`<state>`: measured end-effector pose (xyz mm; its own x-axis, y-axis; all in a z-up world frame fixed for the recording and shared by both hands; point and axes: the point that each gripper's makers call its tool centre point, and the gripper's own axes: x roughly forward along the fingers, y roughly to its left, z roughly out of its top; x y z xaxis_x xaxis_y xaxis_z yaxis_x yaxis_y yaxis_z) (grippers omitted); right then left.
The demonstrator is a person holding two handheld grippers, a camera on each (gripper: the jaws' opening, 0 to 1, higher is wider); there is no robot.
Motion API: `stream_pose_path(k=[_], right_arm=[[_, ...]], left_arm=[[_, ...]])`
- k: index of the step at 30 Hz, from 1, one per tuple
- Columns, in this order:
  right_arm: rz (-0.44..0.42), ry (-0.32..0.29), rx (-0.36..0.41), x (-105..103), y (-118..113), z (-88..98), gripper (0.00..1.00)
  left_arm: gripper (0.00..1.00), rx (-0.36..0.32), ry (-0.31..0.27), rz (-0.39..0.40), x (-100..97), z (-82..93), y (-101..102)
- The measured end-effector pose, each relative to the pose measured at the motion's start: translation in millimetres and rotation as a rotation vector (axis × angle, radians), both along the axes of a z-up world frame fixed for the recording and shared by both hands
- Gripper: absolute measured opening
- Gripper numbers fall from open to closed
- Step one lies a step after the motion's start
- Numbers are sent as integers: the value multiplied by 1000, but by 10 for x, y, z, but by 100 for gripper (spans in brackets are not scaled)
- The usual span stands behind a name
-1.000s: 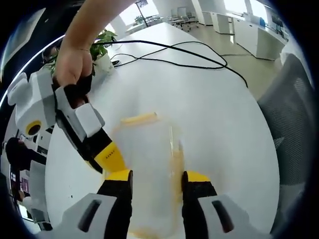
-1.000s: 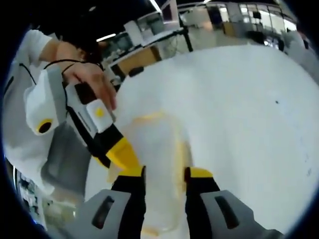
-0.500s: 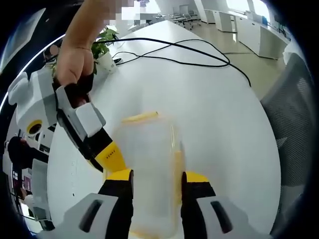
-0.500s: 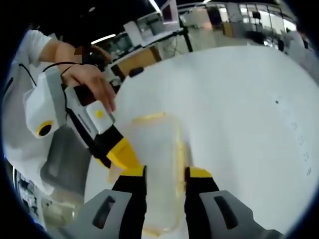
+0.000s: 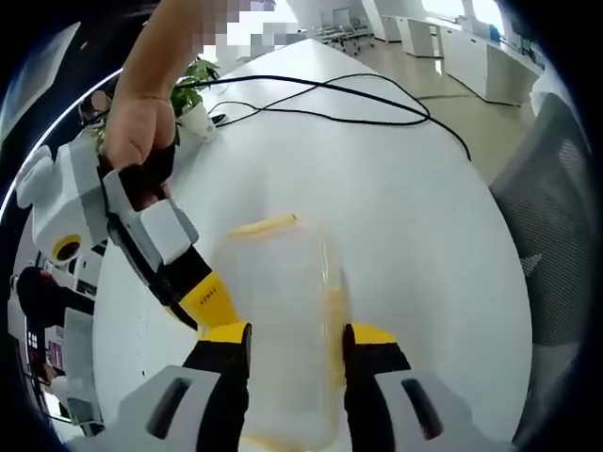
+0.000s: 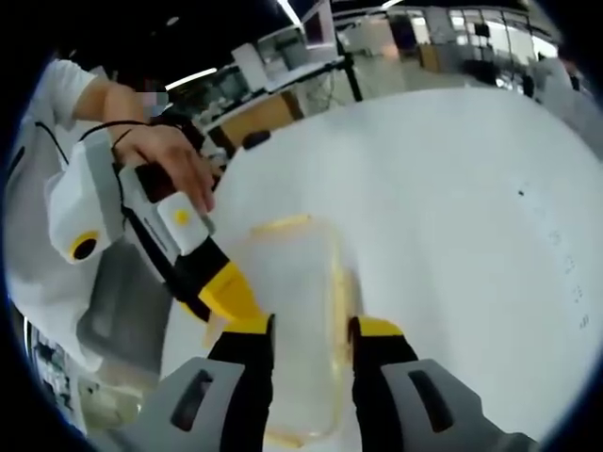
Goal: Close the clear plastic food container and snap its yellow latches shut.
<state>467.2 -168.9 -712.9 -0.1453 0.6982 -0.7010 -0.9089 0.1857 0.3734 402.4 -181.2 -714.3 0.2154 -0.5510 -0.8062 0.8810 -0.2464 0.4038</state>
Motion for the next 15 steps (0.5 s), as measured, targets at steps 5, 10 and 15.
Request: stream_pose_path(k=[5,10,15], right_arm=[[-6,-14,-9,-12,-5,-14,33],[1,-28,-37,-31,-37,-18,38],[-11,-50,-45,-77,-72,70,39]], left_arm=[[34,-15,27,5,-42,10,-27],[36,-23,50,13,-103,22,-33],[39,-45,58,37,-112,101,-15]])
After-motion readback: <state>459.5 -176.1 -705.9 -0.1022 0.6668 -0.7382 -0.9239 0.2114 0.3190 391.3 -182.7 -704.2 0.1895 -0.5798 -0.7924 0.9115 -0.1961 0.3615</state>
